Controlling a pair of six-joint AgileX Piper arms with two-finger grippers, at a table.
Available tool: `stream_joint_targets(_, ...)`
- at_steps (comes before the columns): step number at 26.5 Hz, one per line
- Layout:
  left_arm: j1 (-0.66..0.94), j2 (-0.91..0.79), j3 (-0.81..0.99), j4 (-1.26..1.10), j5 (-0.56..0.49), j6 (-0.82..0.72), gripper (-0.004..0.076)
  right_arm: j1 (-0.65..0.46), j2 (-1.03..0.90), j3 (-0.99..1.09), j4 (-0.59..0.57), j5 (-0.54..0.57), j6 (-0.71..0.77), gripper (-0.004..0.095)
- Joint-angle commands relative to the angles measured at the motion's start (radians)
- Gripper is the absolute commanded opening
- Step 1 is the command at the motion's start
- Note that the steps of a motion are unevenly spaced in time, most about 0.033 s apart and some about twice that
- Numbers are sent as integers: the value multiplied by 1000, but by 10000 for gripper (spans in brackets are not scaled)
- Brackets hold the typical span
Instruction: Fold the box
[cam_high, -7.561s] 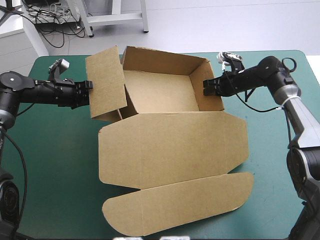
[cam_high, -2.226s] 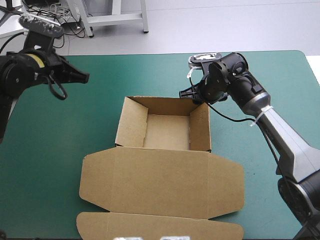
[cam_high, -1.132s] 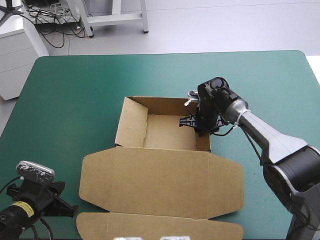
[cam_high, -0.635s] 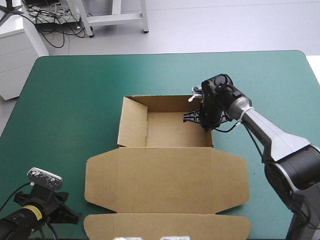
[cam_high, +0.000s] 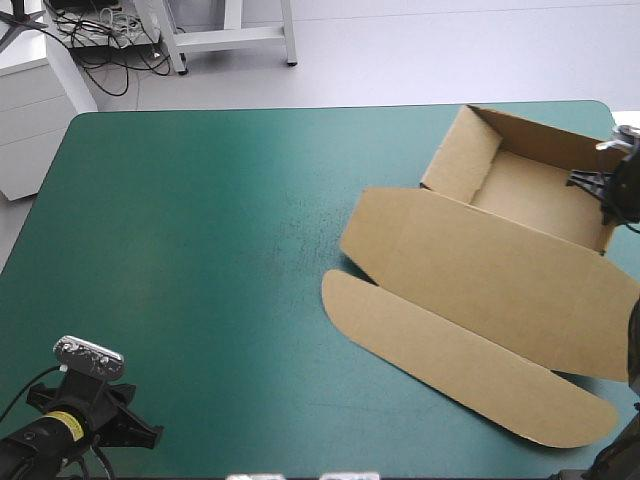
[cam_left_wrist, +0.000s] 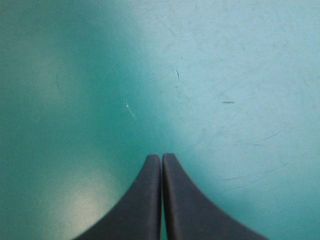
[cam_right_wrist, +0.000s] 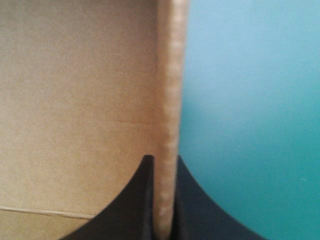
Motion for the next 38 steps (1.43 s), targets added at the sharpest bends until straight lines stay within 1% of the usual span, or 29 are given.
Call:
stream_joint_targets(1, -3, 5, -23, 25, -44, -2, -10, -155, -63, -34, 3, 14, -12, -20)
stream_joint_targets(2, -3, 5, -23, 44, -46, -2, -10, -198, -63, -34, 3, 22, -12, -20)
stream_joint_targets(4, -3, 5, -23, 60, -50, -2, -10, -230, -63, -34, -3, 22, -12, -16)
stream_joint_targets(5, -3, 5, -23, 60, -50, -2, -10, -230, -63, -34, -30, 22, -12, -4)
stream_joint_targets(6, -3, 5, -23, 60, -50, -2, -10, -228, -63, -34, -85, 22, -19, 32)
stream_joint_targets(7, -3, 5, -23, 60, -50, -2, -10, -228, -63, -34, -119, 22, -33, 78)
stream_joint_targets(8, -3, 5, -23, 60, -50, -2, -10, -228, -63, -34, -144, 22, -55, 181)
stream_joint_targets(10, -3, 5, -23, 60, -50, -2, -10, -228, -63, -34, -145, 22, -62, 309)
stream_joint_targets(12, -3, 5, -23, 60, -50, -7, -10, -228, -63, -34, -137, 22, -64, 413)
stream_joint_targets(13, -3, 5, -23, 60, -50, -7, -10, -228, -63, -34, -132, 23, -64, 462)
stream_joint_targets(15, -3, 5, -23, 60, -50, -7, -10, -228, -67, -34, -120, 23, -64, 517)
stream_joint_targets(16, -3, 5, -23, 60, -50, -7, -10, -228, -68, -32, -118, 23, -64, 529)
stream_joint_targets(22, -3, 5, -23, 60, -50, -7, -10, -228, -145, -32, -118, 23, -64, 528)
stream_joint_targets(23, -3, 5, -23, 60, -50, -7, -10, -228, -166, -32, -116, 23, -64, 522)
stream_joint_targets(25, -3, 5, -23, 60, -50, -7, -10, -228, -214, -32, -96, 23, -64, 478)
stream_joint_targets(26, -3, 5, -23, 60, -50, -7, -10, -228, -237, -31, -74, 23, -72, 427)
stream_joint_targets(27, -3, 5, -23, 56, -50, -7, -10, -228, -266, -28, -39, 23, -92, 356)
stream_joint_targets(29, -3, 5, -23, 46, -50, -7, -10, -228, -324, -21, 33, 23, -141, 190)
stream_joint_targets(30, -3, 5, -23, 43, -50, -7, -10, -228, -364, -20, 73, 23, -170, 68)
stream_joint_targets(31, -3, 5, -23, 43, -50, -7, -10, -228, -393, -20, 113, 23, -170, -9)
stream_joint_targets(35, -3, 5, -23, 43, -48, -23, -10, -228, -541, -5, 230, 23, -178, -5)
stream_joint_targets(37, -3, 5, -23, 40, -47, -32, -10, -213, -628, 25, 257, 23, -178, -5)
stream_joint_targets(38, -3, 5, -23, 32, -45, -39, -10, -192, -673, 50, 248, 23, -178, -5)
